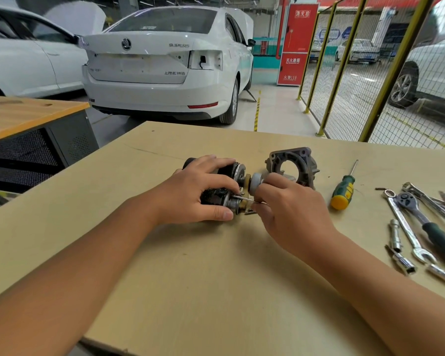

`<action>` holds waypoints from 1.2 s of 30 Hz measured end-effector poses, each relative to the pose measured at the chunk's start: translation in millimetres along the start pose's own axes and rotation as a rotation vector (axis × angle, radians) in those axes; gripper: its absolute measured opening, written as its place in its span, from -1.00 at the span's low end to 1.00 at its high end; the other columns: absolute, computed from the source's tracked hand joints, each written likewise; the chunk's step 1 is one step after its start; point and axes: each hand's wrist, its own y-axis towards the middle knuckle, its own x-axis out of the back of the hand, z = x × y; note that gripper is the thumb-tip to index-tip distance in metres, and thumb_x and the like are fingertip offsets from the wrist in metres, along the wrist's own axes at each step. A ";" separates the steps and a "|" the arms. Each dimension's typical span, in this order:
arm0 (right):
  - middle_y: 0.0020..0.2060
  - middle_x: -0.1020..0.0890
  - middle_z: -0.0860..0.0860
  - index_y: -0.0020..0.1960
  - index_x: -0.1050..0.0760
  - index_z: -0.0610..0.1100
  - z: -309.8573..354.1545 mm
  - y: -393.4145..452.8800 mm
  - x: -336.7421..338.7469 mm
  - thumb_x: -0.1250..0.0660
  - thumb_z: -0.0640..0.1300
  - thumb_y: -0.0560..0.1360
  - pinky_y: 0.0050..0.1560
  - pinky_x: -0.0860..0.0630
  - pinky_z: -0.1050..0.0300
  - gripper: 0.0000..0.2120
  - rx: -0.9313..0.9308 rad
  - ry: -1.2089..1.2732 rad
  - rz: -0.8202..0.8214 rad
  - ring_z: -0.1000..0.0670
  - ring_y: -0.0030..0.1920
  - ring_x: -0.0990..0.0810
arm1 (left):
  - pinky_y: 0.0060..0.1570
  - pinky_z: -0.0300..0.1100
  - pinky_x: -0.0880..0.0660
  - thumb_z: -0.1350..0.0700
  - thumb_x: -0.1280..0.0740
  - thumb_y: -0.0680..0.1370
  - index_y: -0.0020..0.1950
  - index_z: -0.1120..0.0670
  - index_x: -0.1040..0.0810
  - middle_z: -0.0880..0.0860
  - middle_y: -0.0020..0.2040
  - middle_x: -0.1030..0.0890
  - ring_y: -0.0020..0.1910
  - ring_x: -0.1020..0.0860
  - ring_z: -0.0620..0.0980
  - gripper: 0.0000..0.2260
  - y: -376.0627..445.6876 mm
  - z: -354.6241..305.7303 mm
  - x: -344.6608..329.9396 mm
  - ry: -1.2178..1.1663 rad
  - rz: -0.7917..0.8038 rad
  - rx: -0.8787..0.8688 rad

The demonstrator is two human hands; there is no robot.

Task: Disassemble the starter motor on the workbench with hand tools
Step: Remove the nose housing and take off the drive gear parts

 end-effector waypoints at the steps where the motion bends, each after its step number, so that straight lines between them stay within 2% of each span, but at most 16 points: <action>1: -0.17 -0.54 0.03 -0.07 -0.58 -0.11 -1.5 0.1 -0.4 -0.39 -0.08 0.54 -0.40 -0.50 0.01 -0.91 0.002 0.019 0.008 -0.16 -0.30 -0.55 | 0.51 0.30 -0.18 -0.43 -0.36 0.42 0.26 -0.41 -0.49 -0.30 0.61 -0.18 0.65 -0.07 -0.07 -0.57 0.0 -0.5 0.1 -0.001 0.002 0.003; 4: -0.24 -0.49 -0.07 -0.10 -0.58 -0.21 -1.6 1.2 -2.0 -0.36 -0.15 0.57 -0.39 -0.48 -0.03 -0.87 0.015 0.134 -0.011 -0.19 -0.32 -0.49 | 0.52 0.28 -0.17 -0.43 -0.36 0.41 0.26 -0.40 -0.49 -0.31 0.60 -0.18 0.65 -0.07 -0.07 -0.57 0.1 -1.4 0.4 -0.003 0.005 0.008; 7: -0.27 -0.44 -0.09 -0.17 -0.57 -0.25 0.6 1.9 -2.7 -0.31 -0.20 0.59 -0.34 -0.41 0.00 -0.81 -0.011 0.200 -0.050 -0.12 -0.31 -0.42 | 0.52 0.27 -0.18 -0.42 -0.36 0.42 0.26 -0.40 -0.49 -0.31 0.60 -0.19 0.64 -0.07 -0.06 -0.57 0.1 -1.6 0.6 -0.006 0.004 0.003; 12: -0.15 -0.46 -0.10 -0.02 -0.58 -0.25 0.0 1.9 -3.6 -0.24 -0.18 0.63 -0.27 -0.45 -0.04 -0.82 -0.017 0.151 0.026 -0.13 -0.25 -0.46 | 0.52 0.27 -0.18 -0.44 -0.35 0.42 0.26 -0.42 -0.48 -0.32 0.60 -0.18 0.65 -0.06 -0.08 -0.57 -0.3 -0.7 -0.2 -0.002 0.006 0.004; 15: -0.13 -0.54 -0.05 -0.02 -0.60 -0.17 -0.5 0.4 -3.5 -0.31 -0.14 0.59 -0.17 -0.39 0.01 -0.87 0.005 0.018 0.003 -0.16 -0.20 -0.55 | 0.51 0.28 -0.21 -0.44 -0.35 0.42 0.26 -0.41 -0.48 -0.28 0.60 -0.20 0.64 -0.09 -0.04 -0.57 0.7 0.1 -0.4 0.006 -0.001 -0.010; 19: -0.11 -0.59 0.07 -0.02 -0.62 -0.03 -1.4 -0.8 0.0 -0.35 -0.02 0.55 -0.04 -0.39 -0.04 -0.89 -0.040 -0.073 -0.017 -0.10 -0.10 -0.61 | 0.50 0.29 -0.21 -0.45 -0.35 0.42 0.25 -0.42 -0.48 -0.28 0.60 -0.20 0.64 -0.11 -0.02 -0.58 0.9 1.0 -0.8 0.007 -0.003 -0.010; 24: -0.06 -0.59 0.06 0.03 -0.59 -0.03 -1.7 0.5 -0.5 -0.38 0.01 0.55 -0.10 -0.45 -0.03 -0.87 -0.038 -0.084 0.019 -0.11 -0.17 -0.61 | 0.51 0.29 -0.19 -0.45 -0.35 0.42 0.24 -0.43 -0.48 -0.30 0.60 -0.20 0.64 -0.10 -0.03 -0.58 1.0 0.2 -0.5 0.000 0.000 0.000; 29: -0.10 -0.50 -0.06 0.03 -0.57 -0.16 -1.7 2.4 -0.2 -0.31 -0.06 0.60 -0.31 -0.48 0.00 -0.83 -0.059 0.045 0.053 -0.16 -0.25 -0.50 | 0.52 0.28 -0.17 -0.44 -0.34 0.41 0.25 -0.42 -0.48 -0.29 0.61 -0.19 0.64 -0.08 -0.04 -0.58 -0.4 -3.5 2.0 0.005 0.010 0.024; 33: -0.13 -0.38 -0.06 -0.04 -0.54 -0.24 -3.6 3.0 -3.2 -0.21 -0.08 0.65 -0.29 -0.37 0.02 -0.75 -0.070 0.113 0.019 -0.12 -0.25 -0.41 | 0.50 0.46 0.05 -0.48 -0.29 0.41 0.25 -0.41 -0.48 -0.32 0.60 -0.18 0.66 0.02 -0.13 -0.56 -3.4 -9.7 0.7 0.084 -0.028 0.060; 36: -0.11 -0.39 -0.05 0.01 -0.57 -0.24 -3.7 3.0 -4.2 -0.24 -0.09 0.64 -0.28 -0.39 0.02 -0.77 -0.058 0.095 0.042 -0.12 -0.24 -0.45 | 0.48 0.49 0.10 -0.34 -0.23 0.52 0.16 -0.35 -0.57 -0.26 0.61 -0.23 0.64 0.03 -0.16 -0.72 -1.6 -18.7 -2.1 0.095 -0.110 0.087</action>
